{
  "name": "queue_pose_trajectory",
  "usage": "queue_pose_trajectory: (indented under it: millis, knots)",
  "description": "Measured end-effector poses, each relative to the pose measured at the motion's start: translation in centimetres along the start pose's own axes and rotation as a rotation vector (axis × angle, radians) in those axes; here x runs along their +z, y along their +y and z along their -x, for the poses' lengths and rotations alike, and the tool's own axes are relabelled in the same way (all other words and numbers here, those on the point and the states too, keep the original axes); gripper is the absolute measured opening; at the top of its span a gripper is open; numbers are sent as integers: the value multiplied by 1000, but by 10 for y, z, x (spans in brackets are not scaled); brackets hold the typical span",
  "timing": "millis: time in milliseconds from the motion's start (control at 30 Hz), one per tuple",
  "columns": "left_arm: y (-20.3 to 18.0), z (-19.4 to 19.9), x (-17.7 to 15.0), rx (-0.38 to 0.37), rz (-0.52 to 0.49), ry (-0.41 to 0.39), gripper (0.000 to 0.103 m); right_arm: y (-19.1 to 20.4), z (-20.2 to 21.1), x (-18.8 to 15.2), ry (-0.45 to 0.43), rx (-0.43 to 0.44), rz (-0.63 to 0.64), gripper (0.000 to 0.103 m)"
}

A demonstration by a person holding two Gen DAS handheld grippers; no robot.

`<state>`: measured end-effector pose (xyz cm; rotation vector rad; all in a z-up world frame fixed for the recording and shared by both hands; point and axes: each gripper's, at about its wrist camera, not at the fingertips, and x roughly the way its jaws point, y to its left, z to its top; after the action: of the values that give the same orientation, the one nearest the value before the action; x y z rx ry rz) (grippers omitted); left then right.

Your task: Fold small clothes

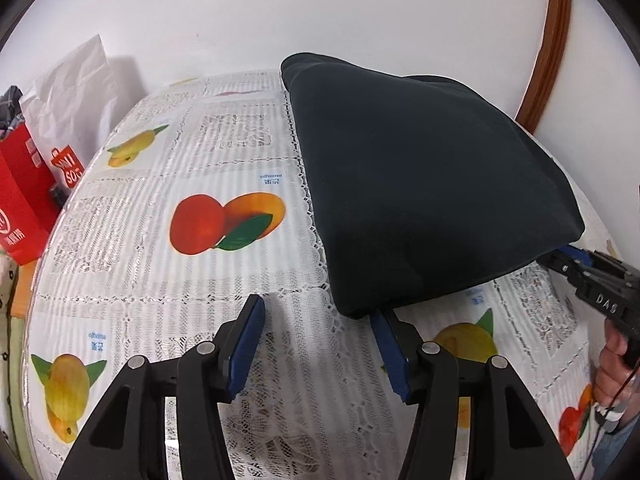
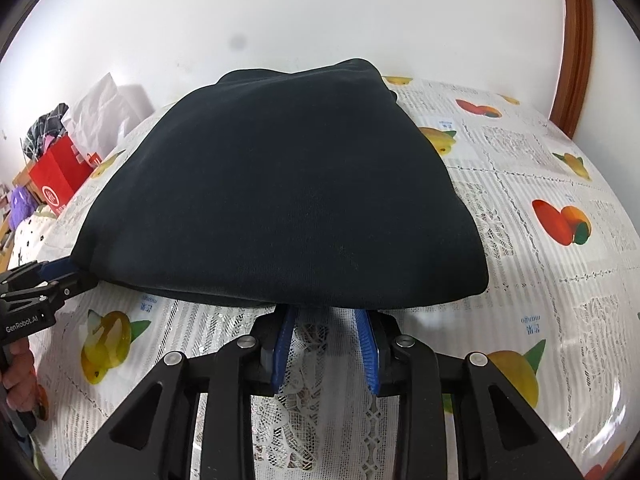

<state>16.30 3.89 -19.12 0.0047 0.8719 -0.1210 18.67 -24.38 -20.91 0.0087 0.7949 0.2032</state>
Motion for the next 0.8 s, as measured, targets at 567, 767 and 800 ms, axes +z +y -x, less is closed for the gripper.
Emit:
queue_pose_trajectory:
  millis: [567, 767, 800]
  knots:
    - [-4, -4, 0, 44, -17, -2, 70, 18, -4, -1, 14, -55, 88, 50]
    - [-3, -8, 1, 38, -27, 4, 78, 19, -4, -1, 14, -69, 86, 52]
    - [-3, -9, 1, 35, -30, 7, 79, 19, -4, -1, 14, -68, 86, 52]
